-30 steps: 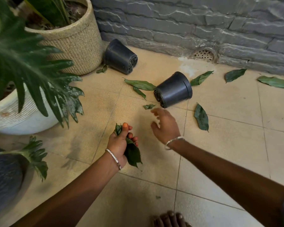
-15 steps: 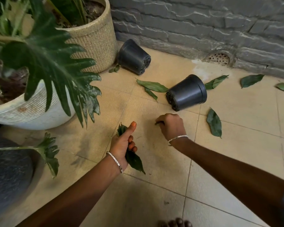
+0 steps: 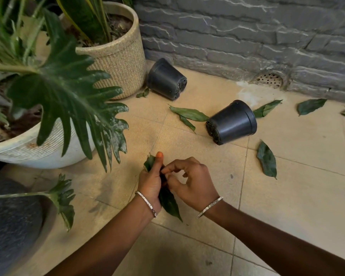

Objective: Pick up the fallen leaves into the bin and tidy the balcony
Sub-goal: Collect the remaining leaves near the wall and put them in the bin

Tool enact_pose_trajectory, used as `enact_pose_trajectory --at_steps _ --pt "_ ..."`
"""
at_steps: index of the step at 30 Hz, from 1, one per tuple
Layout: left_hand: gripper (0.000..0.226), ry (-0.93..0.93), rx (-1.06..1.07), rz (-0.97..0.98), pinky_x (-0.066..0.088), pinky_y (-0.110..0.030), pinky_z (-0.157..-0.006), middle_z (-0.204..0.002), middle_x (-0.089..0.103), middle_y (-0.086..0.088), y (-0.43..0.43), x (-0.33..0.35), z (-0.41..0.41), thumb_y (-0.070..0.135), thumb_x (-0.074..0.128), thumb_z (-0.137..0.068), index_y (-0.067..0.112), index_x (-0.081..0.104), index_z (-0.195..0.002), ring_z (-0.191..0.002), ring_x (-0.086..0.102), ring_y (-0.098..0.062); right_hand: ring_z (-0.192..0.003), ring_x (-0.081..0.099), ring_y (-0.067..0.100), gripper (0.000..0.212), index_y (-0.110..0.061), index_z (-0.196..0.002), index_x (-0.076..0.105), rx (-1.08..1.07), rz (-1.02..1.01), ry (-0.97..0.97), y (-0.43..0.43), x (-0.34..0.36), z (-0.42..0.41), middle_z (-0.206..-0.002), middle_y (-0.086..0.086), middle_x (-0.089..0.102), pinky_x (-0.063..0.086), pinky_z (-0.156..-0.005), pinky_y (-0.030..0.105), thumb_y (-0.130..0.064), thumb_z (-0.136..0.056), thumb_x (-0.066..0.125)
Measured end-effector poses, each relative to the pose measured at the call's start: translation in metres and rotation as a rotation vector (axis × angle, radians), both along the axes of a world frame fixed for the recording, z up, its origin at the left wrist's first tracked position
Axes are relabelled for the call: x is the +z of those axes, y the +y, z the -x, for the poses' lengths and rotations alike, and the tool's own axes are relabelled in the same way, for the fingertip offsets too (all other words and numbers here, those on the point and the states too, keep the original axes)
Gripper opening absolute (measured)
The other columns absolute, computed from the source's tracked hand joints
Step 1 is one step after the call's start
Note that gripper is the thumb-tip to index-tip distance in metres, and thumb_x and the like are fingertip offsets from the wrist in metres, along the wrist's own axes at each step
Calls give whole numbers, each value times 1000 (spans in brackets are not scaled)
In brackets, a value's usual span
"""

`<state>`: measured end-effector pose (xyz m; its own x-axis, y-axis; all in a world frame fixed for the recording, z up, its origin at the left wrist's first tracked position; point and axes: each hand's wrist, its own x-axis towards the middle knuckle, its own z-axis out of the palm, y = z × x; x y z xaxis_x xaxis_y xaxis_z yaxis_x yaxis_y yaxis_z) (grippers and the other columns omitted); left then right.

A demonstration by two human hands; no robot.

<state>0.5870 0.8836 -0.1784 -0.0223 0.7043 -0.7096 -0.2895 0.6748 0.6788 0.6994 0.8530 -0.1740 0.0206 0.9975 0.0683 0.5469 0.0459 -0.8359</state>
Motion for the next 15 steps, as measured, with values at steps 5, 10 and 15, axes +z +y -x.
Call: enact_pose_trajectory --at_steps 5,10,15 --pt "40 71 116 -12 34 -21 -41 -54 41 3 12 4 28 47 65 -88 19 48 -65 -41 35 -10 -81 59 8 17 -19 -97 65 -47 33 -62 48 -12 -15 -90 -6 64 53 -70 28 -12 -82 65" --pt "37 102 114 39 30 -22 -40 -52 36 5 12 6 42 45 65 -88 20 50 -66 -42 30 -11 -111 52 22 48 -16 -129 52 163 37 -442 134 -37 -9 -122 7 57 47 -87 30 -9 -83 61" --pt "36 109 54 48 30 -23 -43 -52 34 4 20 26 44 44 61 -92 21 51 -66 -45 30 -11 -135 38 31 65 -17 -144 40 245 -10 -621 227 -45 25 -150 14 37 42 -107 43 -6 -84 61"
